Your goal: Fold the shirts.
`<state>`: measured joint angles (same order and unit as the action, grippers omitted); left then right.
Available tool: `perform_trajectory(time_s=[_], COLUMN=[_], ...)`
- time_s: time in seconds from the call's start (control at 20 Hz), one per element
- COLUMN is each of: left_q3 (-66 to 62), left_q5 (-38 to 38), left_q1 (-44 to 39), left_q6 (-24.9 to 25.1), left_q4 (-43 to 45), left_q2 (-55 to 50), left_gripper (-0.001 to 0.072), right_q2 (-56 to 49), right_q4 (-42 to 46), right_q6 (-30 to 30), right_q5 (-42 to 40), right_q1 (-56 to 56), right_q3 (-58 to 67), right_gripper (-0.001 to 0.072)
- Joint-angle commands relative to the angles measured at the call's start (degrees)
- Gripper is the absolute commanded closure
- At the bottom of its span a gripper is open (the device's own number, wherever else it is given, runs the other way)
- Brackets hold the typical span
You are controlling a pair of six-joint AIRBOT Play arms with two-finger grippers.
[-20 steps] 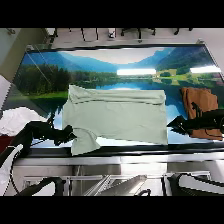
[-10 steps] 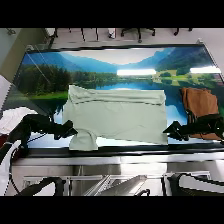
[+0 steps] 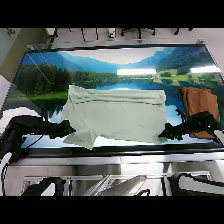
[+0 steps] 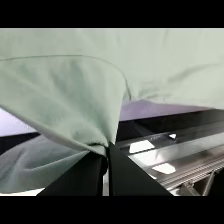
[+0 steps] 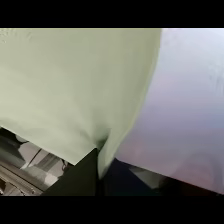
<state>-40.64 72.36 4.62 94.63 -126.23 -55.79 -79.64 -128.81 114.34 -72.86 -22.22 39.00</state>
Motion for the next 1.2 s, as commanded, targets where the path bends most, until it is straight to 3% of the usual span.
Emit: perform_trajectory(time_s=[0.0,0.15,0.35,0.55,0.85,1.15], left_q3=[0.02,0.44,1.38,-8.35,-28.83,-37.75], left_q5=[8.20,9.77,5.73,-1.99,-7.89,-9.38], left_q1=[-2.43,-6.05,-6.71,-6.71,-6.71,-7.13], left_q6=[-7.41,-11.41,-11.58,-11.06,-11.02,-11.02], left_q4=[10.47,17.40,17.25,17.22,16.87,17.25], left_q2=[8.02,13.16,11.78,1.90,-18.03,-35.71], left_gripper=[0.0696,0.0696,0.0696,0.0696,0.0696,0.0696], right_q2=[6.29,10.78,11.15,10.21,-2.67,-18.82], right_q4=[4.68,14.56,12.50,-1.33,-1.11,-1.20], right_q6=[-7.48,-14.27,-13.64,-9.14,-8.44,-5.46], right_q5=[-0.79,-0.39,0.22,2.51,12.41,14.88], right_q1=[-2.67,-5.57,-5.53,-3.26,6.38,9.73], right_q3=[0.13,0.11,1.01,9.79,26.88,37.13], right_gripper=[0.0688,0.0688,0.0688,0.0687,0.0686,0.0686])
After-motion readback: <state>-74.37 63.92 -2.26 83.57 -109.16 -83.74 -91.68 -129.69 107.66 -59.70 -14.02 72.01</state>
